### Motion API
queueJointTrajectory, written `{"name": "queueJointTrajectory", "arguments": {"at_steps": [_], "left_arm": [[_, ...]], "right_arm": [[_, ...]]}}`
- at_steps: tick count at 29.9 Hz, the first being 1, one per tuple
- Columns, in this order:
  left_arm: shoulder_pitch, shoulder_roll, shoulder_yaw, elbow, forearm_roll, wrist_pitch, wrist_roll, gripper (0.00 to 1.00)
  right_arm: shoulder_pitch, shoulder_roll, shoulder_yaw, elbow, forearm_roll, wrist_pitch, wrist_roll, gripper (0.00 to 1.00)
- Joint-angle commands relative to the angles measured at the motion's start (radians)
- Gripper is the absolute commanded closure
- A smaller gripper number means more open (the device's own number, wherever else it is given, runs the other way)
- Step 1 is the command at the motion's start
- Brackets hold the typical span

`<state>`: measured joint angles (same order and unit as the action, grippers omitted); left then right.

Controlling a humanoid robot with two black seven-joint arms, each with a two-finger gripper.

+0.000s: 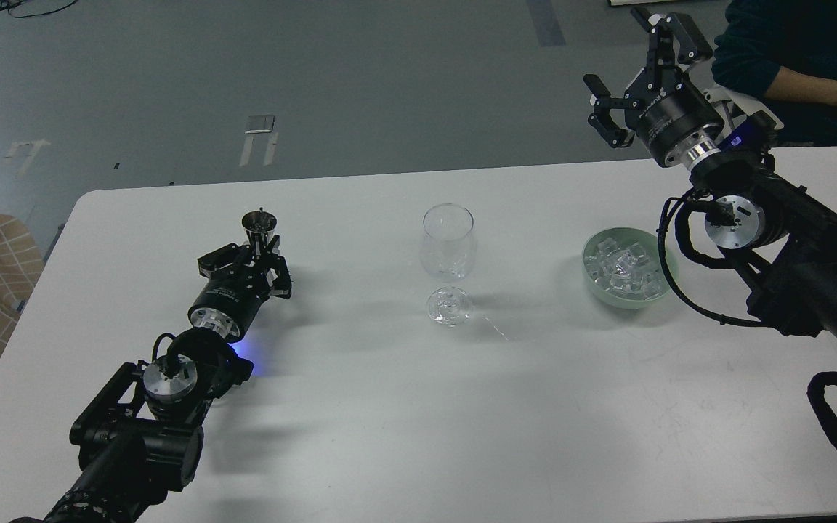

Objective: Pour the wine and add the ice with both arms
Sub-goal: 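Lift the jigger with the left gripper and carry it toward the wine glass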

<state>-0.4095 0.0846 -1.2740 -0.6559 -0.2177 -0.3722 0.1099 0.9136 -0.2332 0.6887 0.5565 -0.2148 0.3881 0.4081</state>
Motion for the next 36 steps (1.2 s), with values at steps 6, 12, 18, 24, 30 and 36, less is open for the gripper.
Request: {"name": "queueJointTrajectory", "arguments": {"at_steps": [6,12,18,24,30,36], "left_arm": [[-0.006,0.004,-0.005,-0.018,0.000,-0.002,-0.013,1.00],[-0.020,0.012,-0.004,-0.112,-0.002,0.022,-0.012,1.00],[-0.003,0.033,0.005,-0.267,-0.002,0.128,-0.006,1.00],[0.015,0.116,0.133,-0.422,-0.003,0.174,-0.004,1.00],[0.017,0.132,0.174,-0.493,0.000,0.280,-0.006,1.00],[0.015,0.130,0.176,-0.574,0.000,0.340,-0.006,1.00]], "right_arm": [[-0.002,0.000,0.000,0.003,0.000,-0.002,0.000,0.00],[0.002,0.000,-0.001,0.002,0.000,-0.002,0.000,0.00],[0.002,0.002,-0.001,0.003,0.000,-0.002,0.000,0.00],[-0.002,0.000,-0.001,0.003,0.000,-0.002,0.000,0.00],[-0.004,0.002,-0.001,0.003,0.000,-0.002,-0.002,0.00],[-0.005,0.002,-0.001,0.005,0.000,-0.002,0.000,0.00]]}}
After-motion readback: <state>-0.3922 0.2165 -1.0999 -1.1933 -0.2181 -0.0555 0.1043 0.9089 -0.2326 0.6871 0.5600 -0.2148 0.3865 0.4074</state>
